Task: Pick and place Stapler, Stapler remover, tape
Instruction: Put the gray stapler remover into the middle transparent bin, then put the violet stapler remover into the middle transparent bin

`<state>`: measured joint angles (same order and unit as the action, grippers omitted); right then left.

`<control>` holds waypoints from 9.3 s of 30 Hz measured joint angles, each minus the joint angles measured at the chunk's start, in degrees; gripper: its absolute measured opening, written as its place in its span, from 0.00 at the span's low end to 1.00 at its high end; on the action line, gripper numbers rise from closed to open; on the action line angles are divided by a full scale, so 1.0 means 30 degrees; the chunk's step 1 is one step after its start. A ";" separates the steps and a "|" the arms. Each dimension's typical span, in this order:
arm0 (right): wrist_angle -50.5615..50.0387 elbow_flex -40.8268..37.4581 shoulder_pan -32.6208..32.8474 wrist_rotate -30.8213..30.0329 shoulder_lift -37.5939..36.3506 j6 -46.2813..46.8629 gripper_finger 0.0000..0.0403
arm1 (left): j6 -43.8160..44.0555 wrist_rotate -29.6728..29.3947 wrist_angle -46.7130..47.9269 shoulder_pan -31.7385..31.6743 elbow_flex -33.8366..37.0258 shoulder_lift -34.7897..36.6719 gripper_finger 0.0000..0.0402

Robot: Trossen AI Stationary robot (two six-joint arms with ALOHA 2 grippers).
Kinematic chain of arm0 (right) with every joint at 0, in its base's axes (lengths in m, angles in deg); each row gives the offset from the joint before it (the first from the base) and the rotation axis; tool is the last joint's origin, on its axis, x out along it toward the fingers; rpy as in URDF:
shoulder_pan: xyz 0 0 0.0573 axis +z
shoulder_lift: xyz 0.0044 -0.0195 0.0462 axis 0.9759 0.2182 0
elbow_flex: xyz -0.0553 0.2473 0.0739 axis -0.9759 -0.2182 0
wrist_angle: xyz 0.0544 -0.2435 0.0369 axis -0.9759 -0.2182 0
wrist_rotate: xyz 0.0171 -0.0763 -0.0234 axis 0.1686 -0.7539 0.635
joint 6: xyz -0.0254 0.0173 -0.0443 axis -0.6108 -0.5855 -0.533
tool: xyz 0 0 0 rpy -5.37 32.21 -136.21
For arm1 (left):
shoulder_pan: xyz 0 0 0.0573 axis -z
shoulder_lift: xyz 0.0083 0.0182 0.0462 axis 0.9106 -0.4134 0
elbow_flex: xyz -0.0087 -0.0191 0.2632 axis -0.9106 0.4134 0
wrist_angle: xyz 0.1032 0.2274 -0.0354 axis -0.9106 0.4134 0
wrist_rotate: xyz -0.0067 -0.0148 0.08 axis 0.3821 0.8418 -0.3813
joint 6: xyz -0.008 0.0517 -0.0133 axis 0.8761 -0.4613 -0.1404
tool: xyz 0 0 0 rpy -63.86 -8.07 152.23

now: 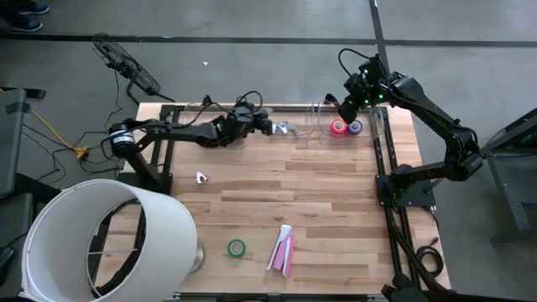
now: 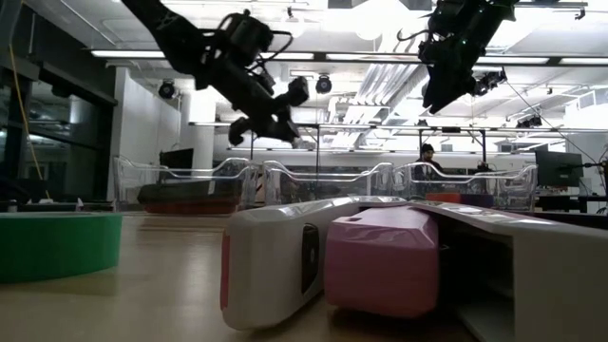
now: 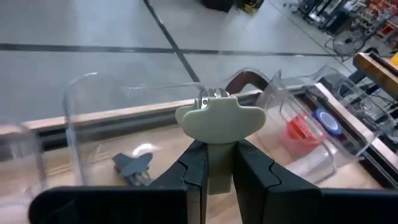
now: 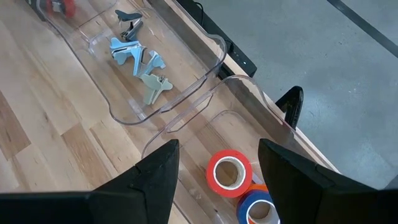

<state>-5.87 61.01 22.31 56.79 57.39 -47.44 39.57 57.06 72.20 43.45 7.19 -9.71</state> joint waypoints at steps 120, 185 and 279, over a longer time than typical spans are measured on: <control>-0.0182 -0.0015 0.0000 -0.0124 0.0000 -0.0058 0.52 | 1.8283 0.0182 3.4847 0.6438 -0.8924 -0.1671 0.37; -0.0342 -0.0029 -0.0002 0.0087 0.0000 0.0007 0.52 | 2.1677 0.7855 2.2732 0.2499 0.4387 0.2896 0.75; -0.0015 -0.0029 0.0003 -0.0144 0.0000 0.0151 0.52 | 0.7477 0.6840 0.9987 0.2506 -0.0963 0.2798 0.23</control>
<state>-5.91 60.93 22.32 56.35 57.39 -46.99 62.00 77.57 102.17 50.97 4.30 -1.31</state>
